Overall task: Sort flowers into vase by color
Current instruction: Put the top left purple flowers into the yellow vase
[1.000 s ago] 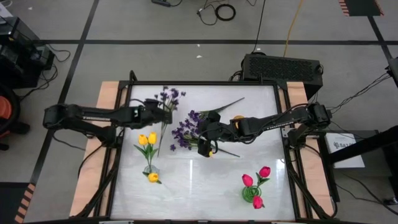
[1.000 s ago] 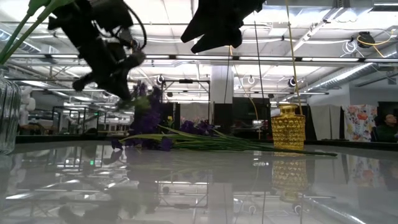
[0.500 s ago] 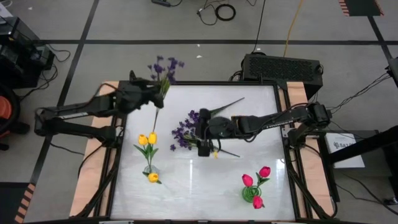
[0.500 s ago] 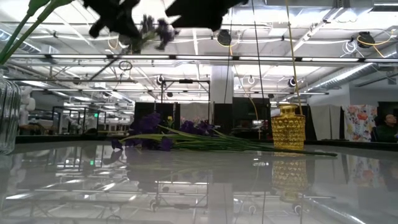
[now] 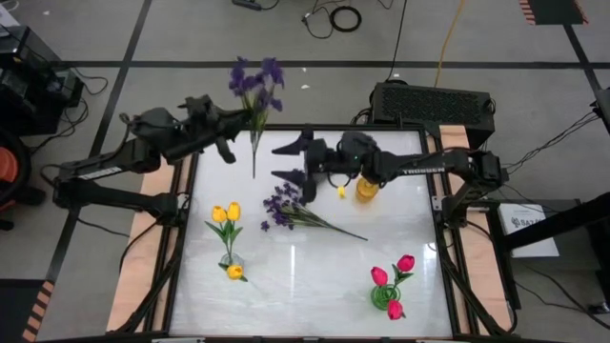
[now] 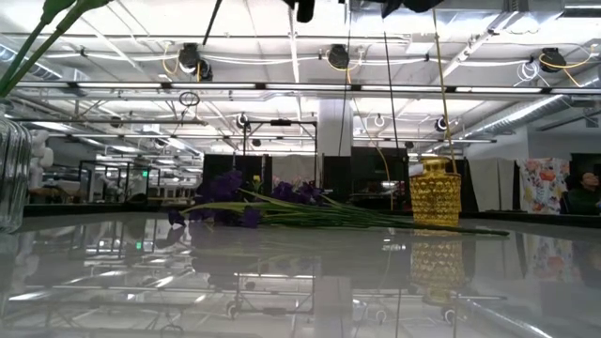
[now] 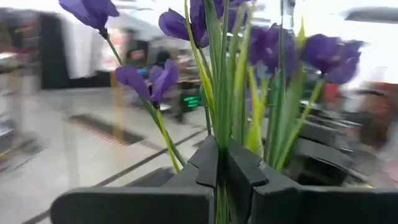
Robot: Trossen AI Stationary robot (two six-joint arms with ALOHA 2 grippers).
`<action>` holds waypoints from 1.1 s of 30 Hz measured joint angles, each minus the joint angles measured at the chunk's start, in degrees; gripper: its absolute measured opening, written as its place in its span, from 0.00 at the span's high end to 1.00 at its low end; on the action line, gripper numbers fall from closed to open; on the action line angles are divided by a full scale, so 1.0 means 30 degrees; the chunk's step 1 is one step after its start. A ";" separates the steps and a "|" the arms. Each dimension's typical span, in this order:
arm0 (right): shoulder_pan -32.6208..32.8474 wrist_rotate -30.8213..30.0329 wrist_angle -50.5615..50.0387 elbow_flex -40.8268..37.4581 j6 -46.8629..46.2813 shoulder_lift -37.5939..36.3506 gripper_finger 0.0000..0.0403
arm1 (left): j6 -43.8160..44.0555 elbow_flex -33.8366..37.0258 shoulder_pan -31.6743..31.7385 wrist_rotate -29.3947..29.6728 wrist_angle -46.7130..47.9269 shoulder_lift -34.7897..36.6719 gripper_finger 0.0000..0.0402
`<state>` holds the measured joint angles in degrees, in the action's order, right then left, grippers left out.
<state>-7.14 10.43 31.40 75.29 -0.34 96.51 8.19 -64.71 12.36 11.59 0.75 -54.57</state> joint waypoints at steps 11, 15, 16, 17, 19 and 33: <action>-0.0952 0.2731 -0.1099 0.1925 -0.1504 0.0005 0.38 | -0.1765 0.0022 -0.1049 -0.3167 -0.2688 -0.1817 0.96; -0.0974 0.2699 -0.1829 0.2279 -0.1219 0.0000 0.38 | -0.2042 0.0022 -0.1419 -0.3325 -0.3487 -0.2234 0.96; -0.0974 0.2682 -0.1836 0.2279 -0.1203 0.0000 0.38 | -0.2049 0.0022 -0.1421 -0.3418 -0.3566 -0.2293 0.96; -0.0974 0.2670 -0.1881 0.2279 -0.1203 0.0002 0.38 | -0.2037 0.0022 -0.1421 -0.3622 -0.3535 -0.2322 0.96; -0.0974 0.2663 -0.2086 0.2279 -0.1159 0.0007 0.38 | -0.1995 0.0033 -0.1435 -0.3906 -0.3504 -0.2331 0.96; -0.0960 0.3915 -0.1402 0.2272 -0.1243 0.0007 0.38 | -0.1835 0.0036 -0.1559 -0.5076 -0.3312 -0.2048 0.96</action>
<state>-10.02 22.17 27.20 82.11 -4.07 96.53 2.69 -64.60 7.68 -3.64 -9.18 -60.71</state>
